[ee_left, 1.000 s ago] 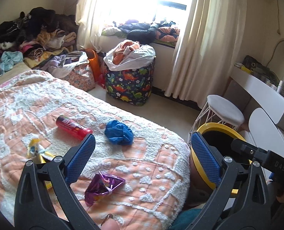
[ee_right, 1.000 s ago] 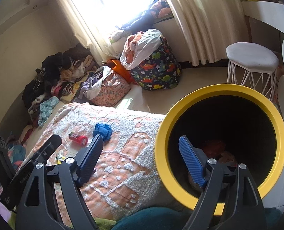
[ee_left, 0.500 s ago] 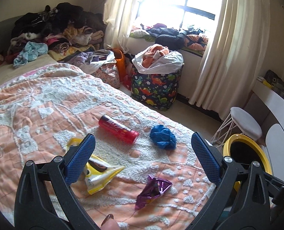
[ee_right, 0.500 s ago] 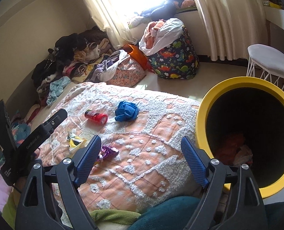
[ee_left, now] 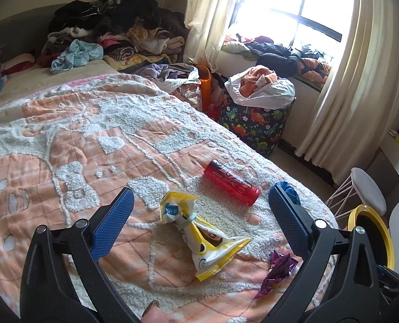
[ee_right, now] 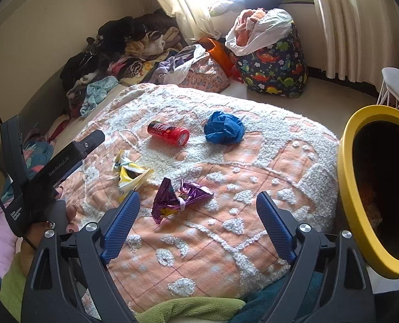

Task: Collect trash
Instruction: 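Move both tools back over the yellow and purple wrappers on the bed, then grasp the yellow-white wrapper with the left tool while the right tool grasps the purple wrapper, then carry the yellow-white and purple wrappers in both tools over the bin, then open both tools to drop the wrappers into the bin, then move both tools back over the red can and blue cloth on the bed, then grasp the red can with the left tool while the right tool grasps the blue cloth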

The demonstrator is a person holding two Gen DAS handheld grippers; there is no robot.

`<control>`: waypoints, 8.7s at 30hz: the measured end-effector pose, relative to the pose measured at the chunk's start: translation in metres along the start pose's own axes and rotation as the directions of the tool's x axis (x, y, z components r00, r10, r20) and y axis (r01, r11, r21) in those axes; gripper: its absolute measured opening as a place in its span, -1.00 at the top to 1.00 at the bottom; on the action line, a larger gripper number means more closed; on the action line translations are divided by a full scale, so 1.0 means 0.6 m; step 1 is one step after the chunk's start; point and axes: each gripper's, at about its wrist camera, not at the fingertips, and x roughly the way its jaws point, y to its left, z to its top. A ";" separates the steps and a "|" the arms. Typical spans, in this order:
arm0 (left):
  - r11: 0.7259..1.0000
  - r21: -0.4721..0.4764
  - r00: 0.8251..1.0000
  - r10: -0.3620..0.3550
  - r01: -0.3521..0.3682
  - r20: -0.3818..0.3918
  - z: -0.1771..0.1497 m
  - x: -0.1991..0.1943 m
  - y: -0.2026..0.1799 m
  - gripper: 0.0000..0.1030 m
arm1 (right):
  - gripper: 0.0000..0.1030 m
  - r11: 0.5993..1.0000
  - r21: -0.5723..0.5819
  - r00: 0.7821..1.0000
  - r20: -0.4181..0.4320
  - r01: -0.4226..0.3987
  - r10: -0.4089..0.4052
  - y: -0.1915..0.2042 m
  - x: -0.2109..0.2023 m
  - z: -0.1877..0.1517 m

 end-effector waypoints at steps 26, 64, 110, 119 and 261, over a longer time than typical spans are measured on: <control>0.967 -0.234 0.969 -0.147 0.098 -0.200 -0.057 0.080 0.060 -0.15 | 0.07 0.998 0.049 0.977 -0.204 -0.050 0.059 0.014 0.160 -0.007; 0.958 -0.090 0.934 -0.286 0.272 -0.215 -0.048 0.041 -0.088 0.66 | 0.43 0.993 0.118 0.996 0.089 0.017 -0.028 -0.139 -0.056 0.016; 0.856 0.163 0.856 -0.438 0.490 -0.275 -0.084 -0.018 -0.298 0.66 | 0.43 0.922 0.344 0.933 0.241 0.176 -0.267 -0.336 -0.187 0.026; 0.824 0.203 0.834 -0.462 0.529 -0.301 -0.098 -0.028 -0.347 0.66 | 0.43 0.901 0.377 0.918 0.239 0.213 -0.316 -0.358 -0.202 0.018; 0.893 -0.397 0.917 -0.323 0.213 -0.233 -0.024 0.218 -0.065 0.50 | 0.90 0.999 0.015 0.994 0.105 0.040 -0.042 -0.108 -0.001 0.052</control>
